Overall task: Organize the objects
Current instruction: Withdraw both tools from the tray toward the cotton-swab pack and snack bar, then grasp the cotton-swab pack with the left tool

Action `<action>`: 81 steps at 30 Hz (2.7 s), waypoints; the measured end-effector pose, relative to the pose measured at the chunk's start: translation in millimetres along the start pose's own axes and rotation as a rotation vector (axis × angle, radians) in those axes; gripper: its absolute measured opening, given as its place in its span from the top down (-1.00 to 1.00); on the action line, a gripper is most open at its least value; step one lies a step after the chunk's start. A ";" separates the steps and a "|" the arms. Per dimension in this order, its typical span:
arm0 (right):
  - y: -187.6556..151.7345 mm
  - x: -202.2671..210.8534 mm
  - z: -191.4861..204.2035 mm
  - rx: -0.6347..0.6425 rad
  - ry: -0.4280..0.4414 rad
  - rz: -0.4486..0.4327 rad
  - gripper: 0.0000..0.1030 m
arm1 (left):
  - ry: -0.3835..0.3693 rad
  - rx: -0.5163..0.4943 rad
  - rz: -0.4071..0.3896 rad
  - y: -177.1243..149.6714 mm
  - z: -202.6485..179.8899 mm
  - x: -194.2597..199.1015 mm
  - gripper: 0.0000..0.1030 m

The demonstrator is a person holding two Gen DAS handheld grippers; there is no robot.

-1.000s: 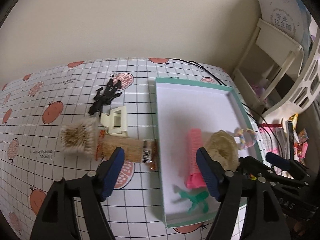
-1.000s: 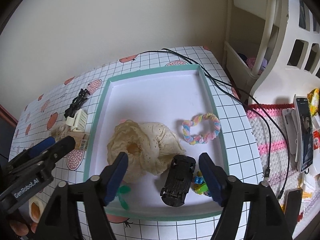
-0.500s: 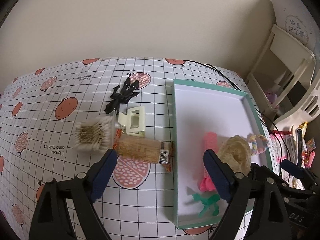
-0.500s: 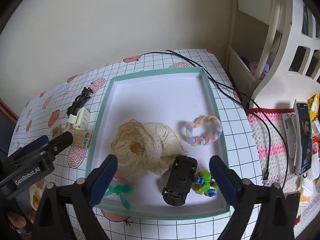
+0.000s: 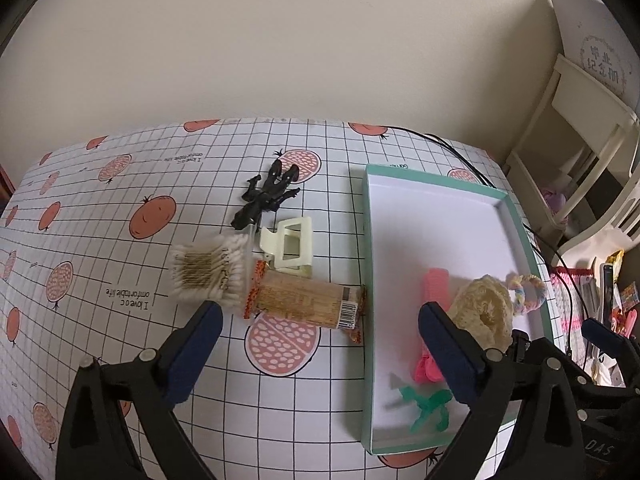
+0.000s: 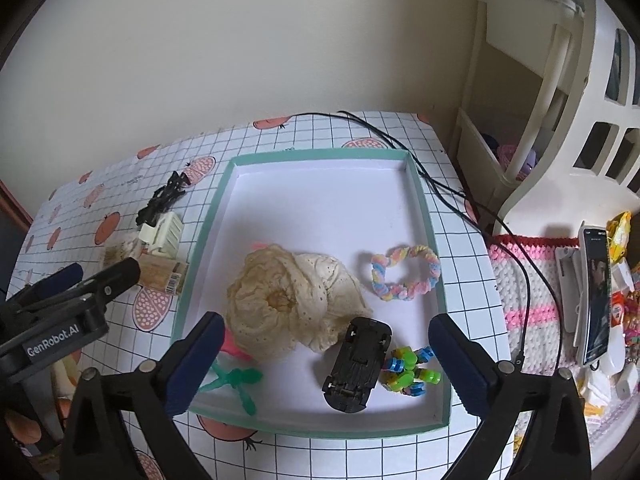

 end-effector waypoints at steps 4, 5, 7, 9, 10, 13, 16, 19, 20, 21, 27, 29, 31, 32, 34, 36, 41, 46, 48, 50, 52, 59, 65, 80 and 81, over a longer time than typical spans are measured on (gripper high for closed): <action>2.7 4.1 2.0 -0.007 0.005 -0.012 -1.00 | 0.007 0.006 -0.017 0.1 2.6 6.3 -0.91; 3.7 4.7 2.6 -0.011 0.009 -0.013 -1.00 | 0.007 0.009 -0.024 0.1 3.2 7.9 -0.91; 5.0 5.6 3.8 -0.009 0.020 -0.014 -1.00 | 0.006 0.014 -0.026 0.5 4.9 9.7 -0.91; 5.1 5.7 4.5 0.000 0.016 -0.019 -1.00 | 0.004 0.013 -0.026 1.2 5.5 13.5 -0.91; 5.1 4.6 4.9 0.002 0.011 -0.018 -1.00 | 0.003 0.009 -0.034 1.0 5.6 16.0 -0.91; 4.7 -1.2 4.3 -0.022 0.015 0.000 -1.00 | 0.012 0.028 -0.041 0.8 11.1 19.1 -0.91; 4.5 -4.0 4.4 -0.026 0.002 0.000 -1.00 | 0.010 0.047 -0.038 0.2 17.3 19.6 -0.91; 6.4 -5.7 3.1 -0.048 -0.008 -0.001 -1.00 | 0.016 0.069 -0.040 2.3 25.3 20.6 -0.91; 7.0 -6.0 3.2 -0.056 -0.004 0.000 -1.00 | 0.014 0.075 -0.042 3.1 27.6 20.8 -0.91; 7.1 -6.4 3.5 -0.063 0.000 0.000 -1.00 | 0.013 0.083 -0.048 4.0 31.5 21.5 -0.91; 4.4 -4.7 10.7 -0.036 -0.023 -0.019 -1.00 | 0.004 0.157 -0.025 6.4 60.3 22.8 -0.91; 5.0 -2.4 13.1 -0.041 -0.028 -0.031 -1.00 | 0.026 0.168 -0.025 7.8 69.2 25.4 -0.91; 5.1 0.0 16.4 -0.048 -0.015 -0.048 -1.00 | 0.029 0.205 -0.034 9.1 79.6 28.6 -0.91; 4.3 0.2 19.3 -0.044 -0.013 -0.050 -1.00 | 0.024 0.222 -0.033 9.4 85.7 29.8 -0.91; 2.3 0.1 26.3 -0.031 -0.013 -0.051 -1.00 | 0.025 0.239 -0.032 9.3 93.9 30.7 -0.91; 1.3 1.3 33.4 -0.019 -0.004 -0.050 -1.00 | 0.033 0.250 -0.029 9.1 103.3 32.3 -0.91; 3.0 6.7 55.4 0.018 0.006 -0.075 -1.00 | 0.030 0.325 -0.056 7.0 129.2 38.8 -0.91; 13.8 7.7 78.9 0.055 0.033 -0.093 -1.00 | 0.049 0.345 -0.055 6.0 141.9 32.9 -0.91; 17.6 3.8 89.9 0.068 0.052 -0.080 -1.00 | 0.045 0.359 -0.045 5.3 146.1 26.8 -0.91; 20.3 0.7 101.4 0.098 0.063 -0.074 -1.00 | 0.036 0.373 -0.038 4.6 150.1 19.7 -0.91; 23.1 -2.0 111.8 0.122 0.067 -0.077 -1.00 | 0.031 0.384 -0.029 3.8 152.2 13.2 -0.91; 26.9 -13.5 132.3 0.154 0.097 -0.067 -1.00 | 0.038 0.343 0.011 15.6 151.2 -15.2 -0.91; 27.2 -29.0 137.9 0.155 0.120 -0.032 -1.00 | 0.039 0.289 0.065 25.4 146.3 -43.9 -0.91; 21.0 -48.3 145.8 0.201 0.082 -0.019 -1.00 | 0.101 0.177 0.168 21.5 139.1 -81.5 -0.91; 20.6 -48.9 147.1 0.205 0.085 -0.018 -1.00 | 0.110 0.164 0.178 20.3 139.0 -81.1 -0.91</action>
Point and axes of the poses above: each gripper's, at about its wrist camera, not at the fingertips, and x roughly against the way its jaws point, z to its left, y to its top, the point moved 1 cm from there along -x, roughly the way its jaws point, and after that the axes turned 14 degrees about -y, right-handed, at the moved point
